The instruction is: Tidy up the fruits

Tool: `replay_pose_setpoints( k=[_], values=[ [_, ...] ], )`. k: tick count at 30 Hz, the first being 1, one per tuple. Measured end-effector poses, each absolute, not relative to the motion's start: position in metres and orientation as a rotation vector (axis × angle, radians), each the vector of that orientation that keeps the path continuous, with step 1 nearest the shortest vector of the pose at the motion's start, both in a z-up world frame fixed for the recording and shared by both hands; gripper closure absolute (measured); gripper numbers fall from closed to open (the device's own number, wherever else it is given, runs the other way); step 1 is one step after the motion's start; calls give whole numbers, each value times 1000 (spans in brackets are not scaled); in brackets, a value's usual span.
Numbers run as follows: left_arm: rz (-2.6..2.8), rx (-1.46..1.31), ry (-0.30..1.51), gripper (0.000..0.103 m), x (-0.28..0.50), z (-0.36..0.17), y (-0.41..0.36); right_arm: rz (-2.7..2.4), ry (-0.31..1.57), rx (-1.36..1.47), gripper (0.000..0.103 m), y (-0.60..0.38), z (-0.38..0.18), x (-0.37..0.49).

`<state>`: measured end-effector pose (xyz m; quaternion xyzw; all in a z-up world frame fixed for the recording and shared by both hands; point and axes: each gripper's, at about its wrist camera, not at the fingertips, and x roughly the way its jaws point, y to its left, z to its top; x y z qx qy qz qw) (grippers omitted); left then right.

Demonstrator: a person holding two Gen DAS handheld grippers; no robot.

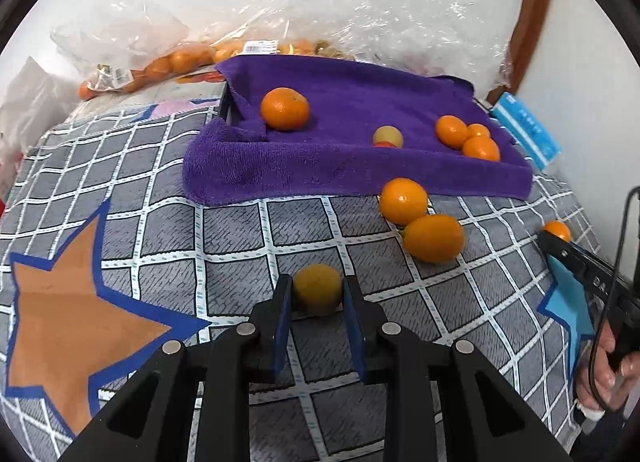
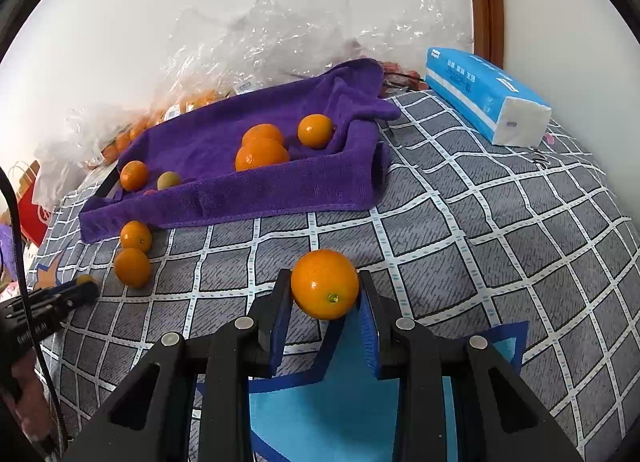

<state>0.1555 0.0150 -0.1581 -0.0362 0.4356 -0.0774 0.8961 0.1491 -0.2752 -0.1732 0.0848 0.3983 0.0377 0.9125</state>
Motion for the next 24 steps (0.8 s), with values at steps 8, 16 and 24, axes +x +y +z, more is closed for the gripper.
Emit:
replay_pose_setpoints(
  k=[8,16,24],
  values=[
    [-132,24,881,76,160,-160,-1,52,833,170,72,-275,-175,151],
    [-212,-159,875,80,161,-161,25,43,836,161,72,-273,-175,152],
    [-199,-49,880,80,157,-158,10,72,808,179,72,-276,-173,148]
  ],
)
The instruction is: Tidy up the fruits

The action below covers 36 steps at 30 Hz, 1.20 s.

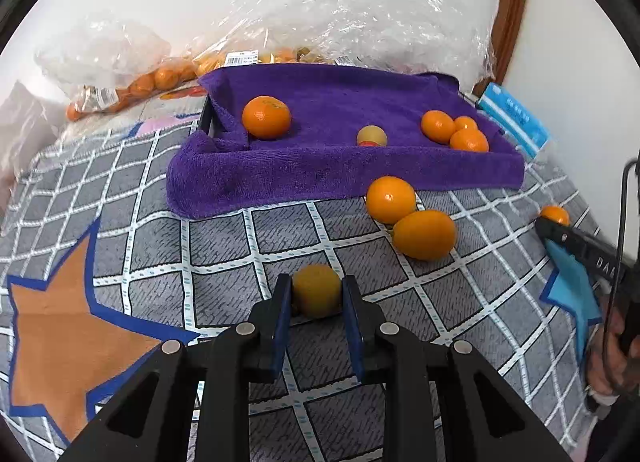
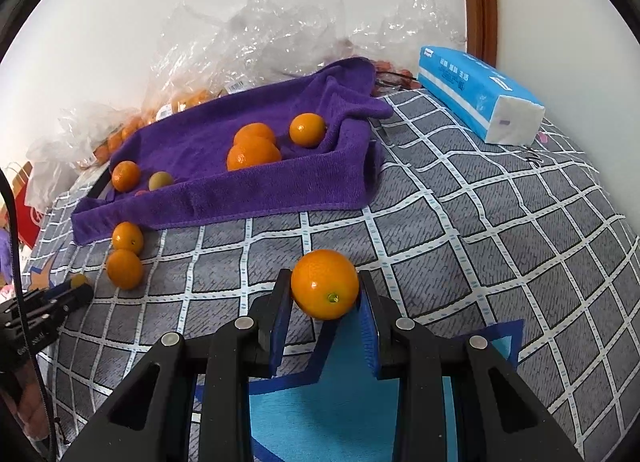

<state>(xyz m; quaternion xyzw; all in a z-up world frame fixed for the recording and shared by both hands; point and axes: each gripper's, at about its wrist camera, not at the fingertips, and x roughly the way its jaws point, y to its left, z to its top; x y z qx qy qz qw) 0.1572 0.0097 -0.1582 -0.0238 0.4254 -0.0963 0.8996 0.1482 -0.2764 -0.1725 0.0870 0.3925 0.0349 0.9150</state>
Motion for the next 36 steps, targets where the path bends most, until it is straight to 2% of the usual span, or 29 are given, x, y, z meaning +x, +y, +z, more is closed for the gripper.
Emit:
replay_pose_setpoints(
  k=[5,14,36],
  values=[
    [-225,-177,874,80,157,-160,24,79,797,142,72,-269,-170,146],
    [-235,-204,865,80,155,-159,26,51,790,116,72,-265,-168,144],
    [-189,-300,640,80,131,-130,51,-13,721,125,72,-262,-148,117]
  ],
)
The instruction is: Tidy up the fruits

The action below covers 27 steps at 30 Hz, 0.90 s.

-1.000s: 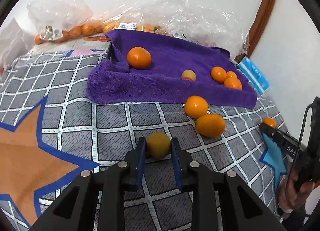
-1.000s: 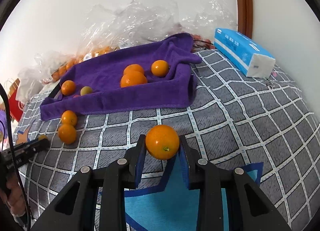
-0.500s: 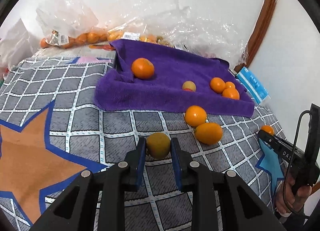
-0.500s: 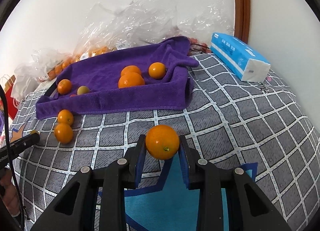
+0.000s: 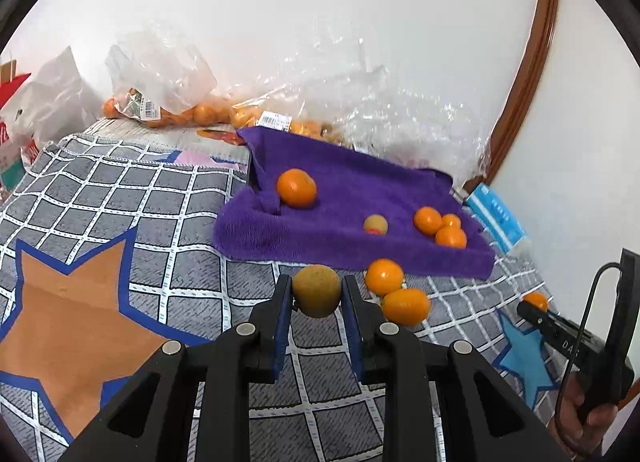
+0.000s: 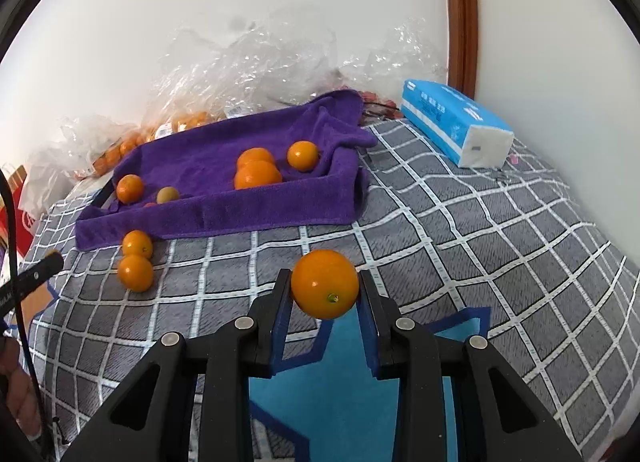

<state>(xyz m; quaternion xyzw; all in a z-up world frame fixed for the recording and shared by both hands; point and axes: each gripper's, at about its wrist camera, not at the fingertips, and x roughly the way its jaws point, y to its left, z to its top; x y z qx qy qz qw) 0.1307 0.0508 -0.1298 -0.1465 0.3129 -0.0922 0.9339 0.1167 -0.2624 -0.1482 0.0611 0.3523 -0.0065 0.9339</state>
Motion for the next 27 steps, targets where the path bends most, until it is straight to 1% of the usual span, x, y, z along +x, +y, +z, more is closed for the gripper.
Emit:
replay_pose_setpoints(
  k=[15,27],
  values=[
    [-182,-401,562,80,121,-120,69,49,614,107,72,-238,-97,108],
    [-179,-441,539,80,118,-117,75,54,596,110,72,-232,-86,114]
  ],
)
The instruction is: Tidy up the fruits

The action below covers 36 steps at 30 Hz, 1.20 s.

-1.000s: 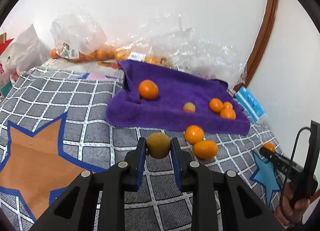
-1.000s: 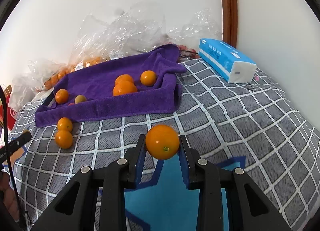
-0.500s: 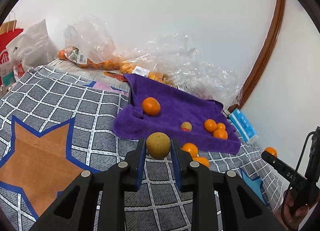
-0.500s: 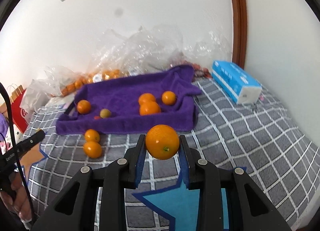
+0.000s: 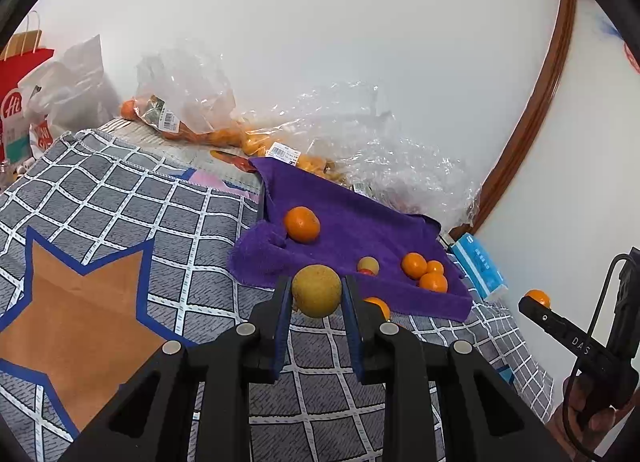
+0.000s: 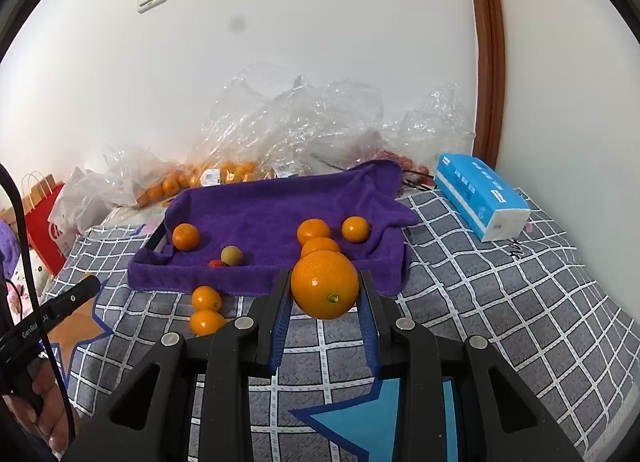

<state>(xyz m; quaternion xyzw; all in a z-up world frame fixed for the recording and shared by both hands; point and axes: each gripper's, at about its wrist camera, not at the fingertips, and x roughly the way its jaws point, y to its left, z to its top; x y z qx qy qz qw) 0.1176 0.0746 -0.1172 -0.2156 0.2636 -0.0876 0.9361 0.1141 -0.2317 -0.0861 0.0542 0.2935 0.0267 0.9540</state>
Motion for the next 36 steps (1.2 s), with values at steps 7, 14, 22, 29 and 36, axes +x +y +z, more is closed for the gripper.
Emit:
replay_pose_setpoints(
  k=[7,14,22,29,36],
  values=[
    [-168,-459,528,80,116,-116,79,40,588,130,72,-231,-81,117],
    [-148,-469,521,80,115,-116,81,31,584,115,72,-227,-76,122],
    [-110,-481,510,80,115,-115,86,20,590,99,72,-224,-75,133],
    [-83,-475,551,80,122,-109,91,36,586,93,72,-221,-74,143],
    [-89,-407,552,80,137,-73,90,55,582,91,72,-216,-76,161]
  ],
)
